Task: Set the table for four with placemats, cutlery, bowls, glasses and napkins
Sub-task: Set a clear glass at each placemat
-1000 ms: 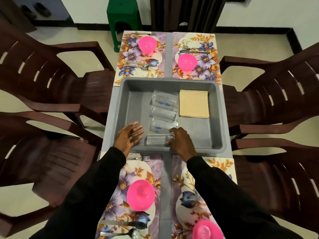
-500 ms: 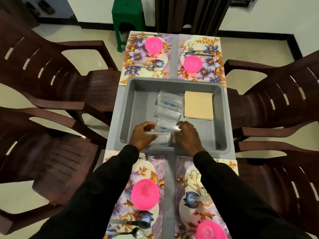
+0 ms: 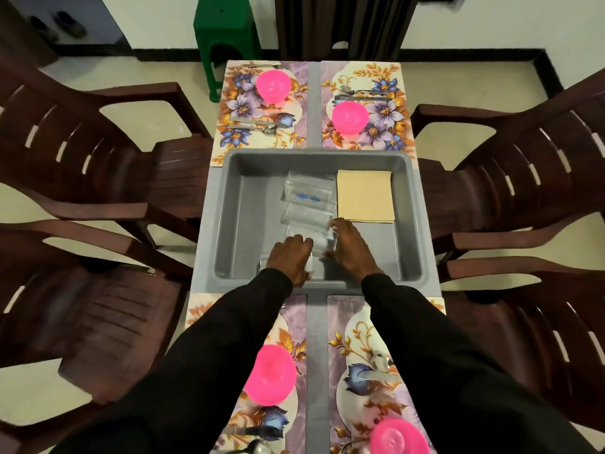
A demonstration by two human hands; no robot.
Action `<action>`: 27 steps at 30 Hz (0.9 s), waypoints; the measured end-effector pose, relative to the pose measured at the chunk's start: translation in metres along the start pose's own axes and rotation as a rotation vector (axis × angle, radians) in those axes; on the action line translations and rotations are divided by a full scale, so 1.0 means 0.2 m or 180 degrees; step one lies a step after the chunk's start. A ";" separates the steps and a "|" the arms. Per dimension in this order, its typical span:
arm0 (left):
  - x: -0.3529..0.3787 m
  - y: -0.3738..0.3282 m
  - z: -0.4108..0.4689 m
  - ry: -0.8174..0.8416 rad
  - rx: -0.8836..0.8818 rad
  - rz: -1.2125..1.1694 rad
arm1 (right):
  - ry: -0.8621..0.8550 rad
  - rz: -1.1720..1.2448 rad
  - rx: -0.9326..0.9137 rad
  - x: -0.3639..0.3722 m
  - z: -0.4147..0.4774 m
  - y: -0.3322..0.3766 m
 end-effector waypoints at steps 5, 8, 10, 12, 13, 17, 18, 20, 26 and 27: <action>-0.02 0.01 0.00 -0.0225 0.0162 0.0036 | -0.0163 0.0304 0.0068 -0.04 -0.05 -0.08; -0.04 0.04 -0.05 -0.0489 0.0163 -0.0428 | -0.0282 0.0439 -0.0019 -0.11 -0.10 -0.11; -0.09 0.06 -0.11 -0.0701 0.0177 -0.0819 | -0.0357 0.0507 -0.0093 -0.14 -0.14 -0.12; -0.14 0.08 -0.17 -0.0951 0.0228 -0.1166 | -0.0434 0.0575 -0.0143 -0.18 -0.17 -0.11; -0.16 0.09 -0.21 -0.1088 0.0275 -0.1323 | -0.0477 0.0615 -0.0170 -0.20 -0.19 -0.10; -0.24 0.12 -0.36 -0.1421 0.0430 -0.1840 | -0.0686 0.0582 -0.0337 -0.29 -0.30 -0.02; -0.24 0.12 -0.40 -0.1431 0.0459 -0.1992 | -0.0737 0.0549 -0.0392 -0.31 -0.33 0.00; -0.25 0.11 -0.47 -0.1422 0.0543 -0.2278 | -0.0827 0.0451 -0.0503 -0.35 -0.40 0.04; -0.26 0.08 -0.65 -0.1494 0.0635 -0.2604 | -0.0919 0.0358 -0.0431 -0.38 -0.54 0.15; -0.27 0.08 -0.68 -0.1524 0.0620 -0.2633 | -0.0918 0.0397 -0.0368 -0.38 -0.55 0.15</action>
Point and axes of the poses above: each hand's wrist, its own z-axis towards the middle knuckle, its own x-axis out of the palm, y = z × x, the point moved 3 cm from there along z, towards the middle knuckle, and after that the axes turned 5 degrees about y, right-handed, at the moved point
